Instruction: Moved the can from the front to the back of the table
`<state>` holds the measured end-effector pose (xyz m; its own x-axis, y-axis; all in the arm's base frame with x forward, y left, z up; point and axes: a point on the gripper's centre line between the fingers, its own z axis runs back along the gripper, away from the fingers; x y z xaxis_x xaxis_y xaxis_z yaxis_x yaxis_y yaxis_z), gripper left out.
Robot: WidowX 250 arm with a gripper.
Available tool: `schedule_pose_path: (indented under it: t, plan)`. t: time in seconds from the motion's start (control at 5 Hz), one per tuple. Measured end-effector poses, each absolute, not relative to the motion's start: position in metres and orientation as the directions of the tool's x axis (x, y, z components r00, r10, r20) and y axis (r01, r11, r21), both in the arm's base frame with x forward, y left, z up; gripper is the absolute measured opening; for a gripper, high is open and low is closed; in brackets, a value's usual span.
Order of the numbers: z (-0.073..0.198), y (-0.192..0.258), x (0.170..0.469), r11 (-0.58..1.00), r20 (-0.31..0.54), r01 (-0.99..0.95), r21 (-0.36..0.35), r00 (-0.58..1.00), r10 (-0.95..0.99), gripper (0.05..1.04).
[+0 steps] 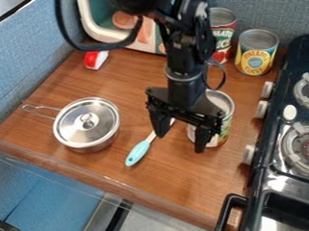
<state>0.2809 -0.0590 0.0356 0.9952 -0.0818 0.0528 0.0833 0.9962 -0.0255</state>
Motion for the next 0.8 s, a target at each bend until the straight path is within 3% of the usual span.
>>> schedule_pose_path:
  t: [0.4, 0.8]
  plan:
    - [0.007, -0.063, 0.293, 0.999, 0.001, 0.023, -0.036, 1.0, -0.023, 1.001]
    - [0.008, -0.069, 0.331, 0.996, 0.035, -0.048, -0.078, 0.998, 0.051, 1.001]
